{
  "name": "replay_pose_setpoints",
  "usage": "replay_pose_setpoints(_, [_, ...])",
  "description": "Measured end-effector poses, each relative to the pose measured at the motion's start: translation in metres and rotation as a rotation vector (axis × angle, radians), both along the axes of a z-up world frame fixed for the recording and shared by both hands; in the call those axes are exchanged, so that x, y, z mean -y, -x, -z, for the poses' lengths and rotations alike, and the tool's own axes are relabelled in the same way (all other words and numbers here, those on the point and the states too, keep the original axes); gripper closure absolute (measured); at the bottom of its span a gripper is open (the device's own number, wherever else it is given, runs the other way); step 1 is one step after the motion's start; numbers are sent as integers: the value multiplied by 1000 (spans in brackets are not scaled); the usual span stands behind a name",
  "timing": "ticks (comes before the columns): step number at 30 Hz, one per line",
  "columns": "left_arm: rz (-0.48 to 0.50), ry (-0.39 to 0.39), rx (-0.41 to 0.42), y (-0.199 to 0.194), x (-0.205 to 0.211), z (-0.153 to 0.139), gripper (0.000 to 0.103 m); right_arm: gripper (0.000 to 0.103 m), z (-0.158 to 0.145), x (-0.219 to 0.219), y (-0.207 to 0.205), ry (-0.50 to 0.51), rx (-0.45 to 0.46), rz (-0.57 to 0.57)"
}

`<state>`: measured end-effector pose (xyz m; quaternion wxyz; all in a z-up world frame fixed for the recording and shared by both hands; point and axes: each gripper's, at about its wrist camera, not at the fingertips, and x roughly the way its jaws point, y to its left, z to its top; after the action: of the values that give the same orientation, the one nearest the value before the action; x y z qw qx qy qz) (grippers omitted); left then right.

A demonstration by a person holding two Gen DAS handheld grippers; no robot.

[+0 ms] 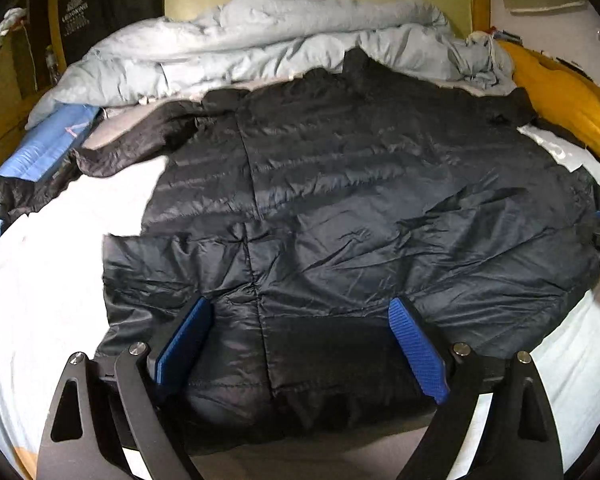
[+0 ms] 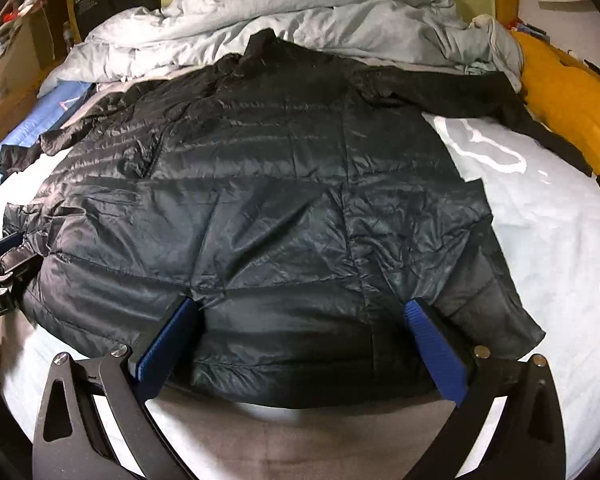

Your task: Fold large clothes

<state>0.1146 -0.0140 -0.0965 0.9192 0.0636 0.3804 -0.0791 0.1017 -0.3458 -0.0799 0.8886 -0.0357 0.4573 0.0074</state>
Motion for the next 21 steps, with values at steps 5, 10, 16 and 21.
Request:
replay_pose_setpoints(5, [6,-18,109,15,2,-25,11,0,-16,10,9,-44,70,17])
replay_pose_setpoints(10, [21,-24,193,30,7,-45,10,0,-36,12,19,-63,159,17])
replay_pose_setpoints(16, [149,-39,156,47,26,-47,1,0,-40,-4,33,-61,185,-79])
replay_pose_setpoints(21, [249,-106,112,61,53,-30,0,0,-25,-45,45,76,145,-281])
